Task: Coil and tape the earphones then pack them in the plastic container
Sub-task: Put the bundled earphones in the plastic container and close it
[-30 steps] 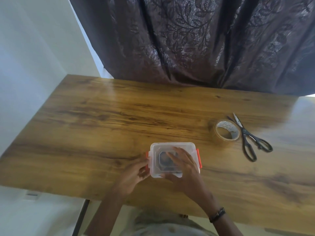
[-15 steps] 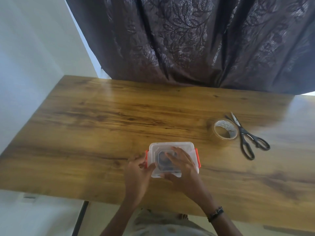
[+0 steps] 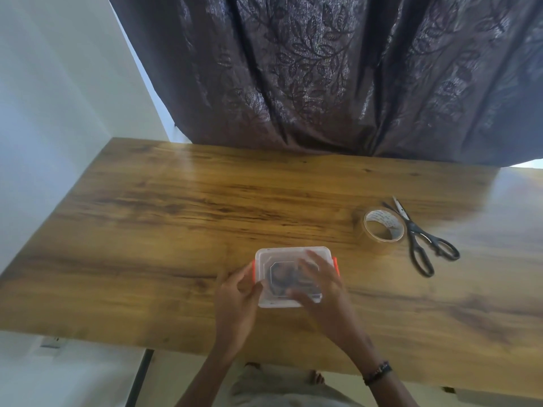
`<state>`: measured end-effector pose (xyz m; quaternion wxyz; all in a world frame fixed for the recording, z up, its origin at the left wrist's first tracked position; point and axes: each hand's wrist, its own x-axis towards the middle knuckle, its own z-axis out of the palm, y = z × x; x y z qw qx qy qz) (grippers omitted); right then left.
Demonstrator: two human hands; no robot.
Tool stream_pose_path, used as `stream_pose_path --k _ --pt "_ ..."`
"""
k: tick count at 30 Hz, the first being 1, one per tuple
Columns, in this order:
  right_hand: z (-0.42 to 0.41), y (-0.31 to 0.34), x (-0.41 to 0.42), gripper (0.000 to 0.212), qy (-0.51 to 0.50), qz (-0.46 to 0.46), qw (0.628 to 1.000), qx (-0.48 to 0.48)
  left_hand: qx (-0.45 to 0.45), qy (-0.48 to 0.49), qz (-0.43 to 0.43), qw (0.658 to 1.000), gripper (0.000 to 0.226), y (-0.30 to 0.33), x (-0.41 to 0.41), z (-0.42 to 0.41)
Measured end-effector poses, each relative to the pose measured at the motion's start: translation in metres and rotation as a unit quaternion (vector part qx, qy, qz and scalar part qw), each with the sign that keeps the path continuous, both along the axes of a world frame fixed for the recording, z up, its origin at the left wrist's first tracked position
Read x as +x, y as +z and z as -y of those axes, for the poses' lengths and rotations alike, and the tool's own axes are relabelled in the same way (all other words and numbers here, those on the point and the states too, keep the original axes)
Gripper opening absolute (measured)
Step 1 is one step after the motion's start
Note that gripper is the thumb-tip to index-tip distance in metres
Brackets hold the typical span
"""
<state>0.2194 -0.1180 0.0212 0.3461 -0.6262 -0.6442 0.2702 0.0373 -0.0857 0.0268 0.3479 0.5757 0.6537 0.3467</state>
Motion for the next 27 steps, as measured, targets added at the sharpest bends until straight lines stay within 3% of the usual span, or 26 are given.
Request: stream_pose_path --k 3,6,8,19,27 --pt "0.007 0.01 0.029 0.042 -0.113 -0.035 0.993 0.009 -0.083 0.009 0.107 0.991 0.056 0.004 -0.005 -0.001" --pt "0.012 0.011 0.049 0.03 -0.094 -0.124 0.987 -0.051 -0.135 -0.03 0.143 0.98 0.044 0.004 -0.001 0.001" --pt "0.012 0.009 0.049 0.024 -0.082 -0.114 0.989 -0.048 -0.13 -0.045 0.141 0.98 0.026 0.005 0.001 0.003" --pt "-0.013 0.018 0.061 0.03 -0.129 -0.106 0.986 -0.003 -0.117 -0.051 0.121 0.984 0.035 0.028 0.016 -0.029" --pt "-0.071 0.079 0.115 0.028 -0.151 -0.145 0.977 0.051 -0.017 -0.068 0.132 0.989 0.033 0.074 0.075 -0.1"
